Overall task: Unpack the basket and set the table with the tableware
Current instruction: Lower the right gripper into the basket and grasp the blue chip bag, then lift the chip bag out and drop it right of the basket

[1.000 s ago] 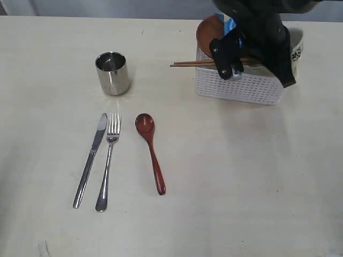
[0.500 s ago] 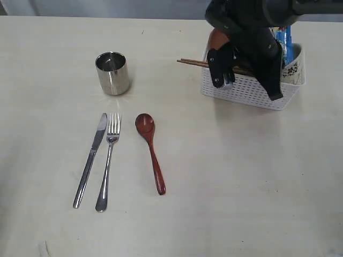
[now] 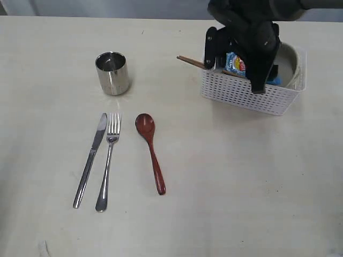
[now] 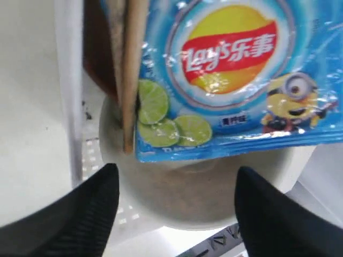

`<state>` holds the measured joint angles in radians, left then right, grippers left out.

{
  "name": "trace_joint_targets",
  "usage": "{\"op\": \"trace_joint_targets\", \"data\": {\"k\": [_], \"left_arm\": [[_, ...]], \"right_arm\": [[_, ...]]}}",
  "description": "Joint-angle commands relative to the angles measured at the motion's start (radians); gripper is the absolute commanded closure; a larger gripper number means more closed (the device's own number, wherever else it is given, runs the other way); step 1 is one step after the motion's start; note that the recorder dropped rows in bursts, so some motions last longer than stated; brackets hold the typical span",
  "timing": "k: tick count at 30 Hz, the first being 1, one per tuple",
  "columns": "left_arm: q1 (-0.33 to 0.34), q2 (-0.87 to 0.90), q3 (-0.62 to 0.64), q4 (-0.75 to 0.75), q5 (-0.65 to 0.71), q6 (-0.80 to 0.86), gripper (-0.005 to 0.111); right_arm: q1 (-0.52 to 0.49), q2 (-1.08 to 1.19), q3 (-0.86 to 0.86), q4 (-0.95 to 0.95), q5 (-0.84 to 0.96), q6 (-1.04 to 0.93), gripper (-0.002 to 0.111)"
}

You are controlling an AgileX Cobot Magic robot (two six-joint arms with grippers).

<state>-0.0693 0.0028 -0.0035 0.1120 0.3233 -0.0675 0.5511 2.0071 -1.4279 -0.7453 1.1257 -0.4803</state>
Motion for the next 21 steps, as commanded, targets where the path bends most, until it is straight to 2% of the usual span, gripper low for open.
{"op": "trace_joint_targets", "data": {"k": [1, 7, 10, 12, 15, 17, 19, 21], "left_arm": [[0.002, -0.003, 0.003, -0.003, -0.001, 0.000, 0.107], [0.002, -0.003, 0.003, -0.015, -0.001, 0.000, 0.107], [0.002, -0.003, 0.003, -0.015, -0.001, 0.000, 0.107], [0.002, -0.003, 0.003, -0.015, -0.001, 0.000, 0.107], [0.002, -0.003, 0.003, -0.015, -0.001, 0.000, 0.107], [0.002, -0.003, 0.003, -0.015, -0.001, 0.000, 0.107], [0.002, -0.003, 0.003, -0.015, -0.001, 0.000, 0.107], [0.002, -0.003, 0.003, -0.015, -0.001, 0.000, 0.107]], "right_arm": [[-0.003, -0.043, -0.002, 0.008, -0.053, 0.108, 0.048], [-0.038, -0.071, -0.002, 0.023, -0.151, 0.382, 0.048], [-0.116, -0.075, -0.025, 0.155, -0.180, 0.532, 0.048], [-0.187, -0.075, -0.050, 0.366, -0.188, 0.506, 0.048], [-0.283, -0.075, -0.071, 0.690, -0.190, 0.352, 0.048], [-0.330, -0.075, -0.071, 0.839, -0.190, 0.280, 0.048], [-0.358, -0.073, -0.071, 0.908, -0.182, 0.244, 0.048], [-0.369, -0.071, -0.071, 0.889, -0.182, 0.244, 0.048]]}}
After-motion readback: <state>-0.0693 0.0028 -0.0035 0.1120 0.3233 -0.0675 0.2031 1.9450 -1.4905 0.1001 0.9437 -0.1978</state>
